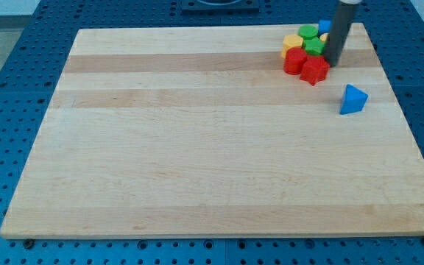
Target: Move the red star to the top left
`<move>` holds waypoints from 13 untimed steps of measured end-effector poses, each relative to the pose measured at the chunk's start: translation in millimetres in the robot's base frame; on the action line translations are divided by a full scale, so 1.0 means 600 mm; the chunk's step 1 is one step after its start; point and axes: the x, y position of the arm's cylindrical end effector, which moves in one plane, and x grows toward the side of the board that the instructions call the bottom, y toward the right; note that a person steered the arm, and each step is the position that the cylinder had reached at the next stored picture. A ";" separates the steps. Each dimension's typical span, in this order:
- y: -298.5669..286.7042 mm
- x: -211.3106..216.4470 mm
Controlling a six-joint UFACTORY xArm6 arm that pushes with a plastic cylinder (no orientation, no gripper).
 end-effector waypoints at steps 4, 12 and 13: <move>-0.071 0.119; -0.326 0.099; -0.326 0.053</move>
